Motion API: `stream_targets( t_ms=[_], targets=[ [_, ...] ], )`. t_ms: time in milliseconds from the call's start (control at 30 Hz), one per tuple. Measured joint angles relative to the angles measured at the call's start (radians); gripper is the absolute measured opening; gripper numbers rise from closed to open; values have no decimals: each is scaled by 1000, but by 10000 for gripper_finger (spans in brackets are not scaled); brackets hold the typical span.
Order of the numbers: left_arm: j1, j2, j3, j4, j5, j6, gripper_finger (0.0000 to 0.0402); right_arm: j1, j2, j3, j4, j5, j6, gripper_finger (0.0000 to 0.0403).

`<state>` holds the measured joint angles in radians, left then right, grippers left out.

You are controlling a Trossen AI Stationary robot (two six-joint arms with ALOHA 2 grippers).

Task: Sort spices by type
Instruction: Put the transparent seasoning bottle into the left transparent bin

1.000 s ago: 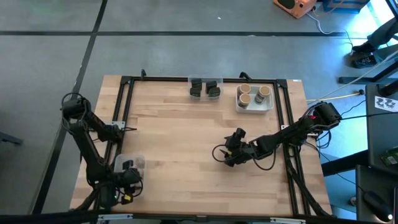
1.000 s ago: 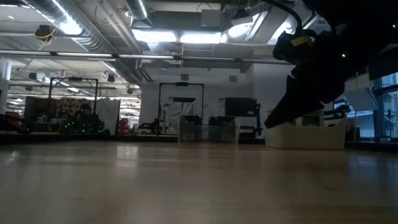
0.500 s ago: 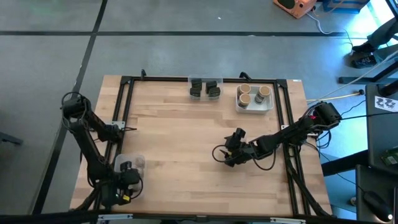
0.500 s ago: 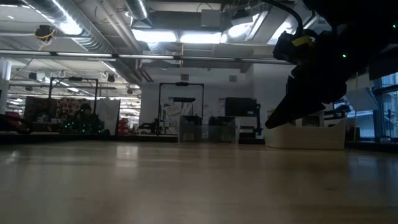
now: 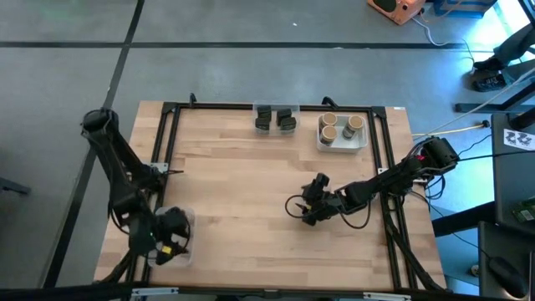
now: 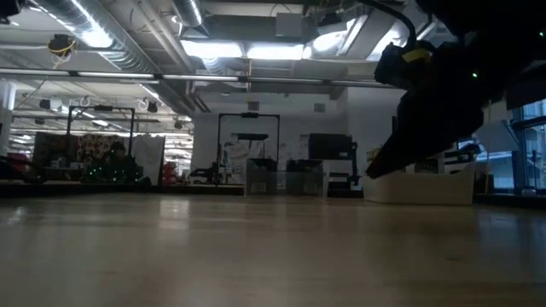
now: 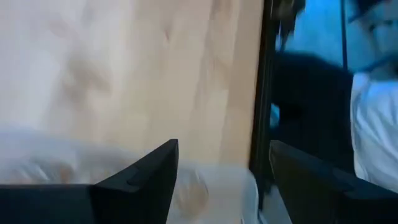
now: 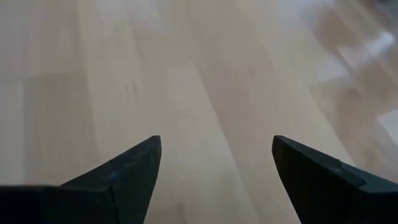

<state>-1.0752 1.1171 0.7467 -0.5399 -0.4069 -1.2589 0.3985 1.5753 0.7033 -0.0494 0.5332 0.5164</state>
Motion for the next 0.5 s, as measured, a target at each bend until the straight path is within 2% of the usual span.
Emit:
stream_targets(
  t_ms=[300, 500],
  targets=[
    [228, -26, 1, 28, -142, 302, 235, 0, 0, 0, -1, -86, -7, 308],
    [409, 11, 1, 219, -151, 576, 235, 0, 0, 0, -5, -100, -77, 308]
  ],
)
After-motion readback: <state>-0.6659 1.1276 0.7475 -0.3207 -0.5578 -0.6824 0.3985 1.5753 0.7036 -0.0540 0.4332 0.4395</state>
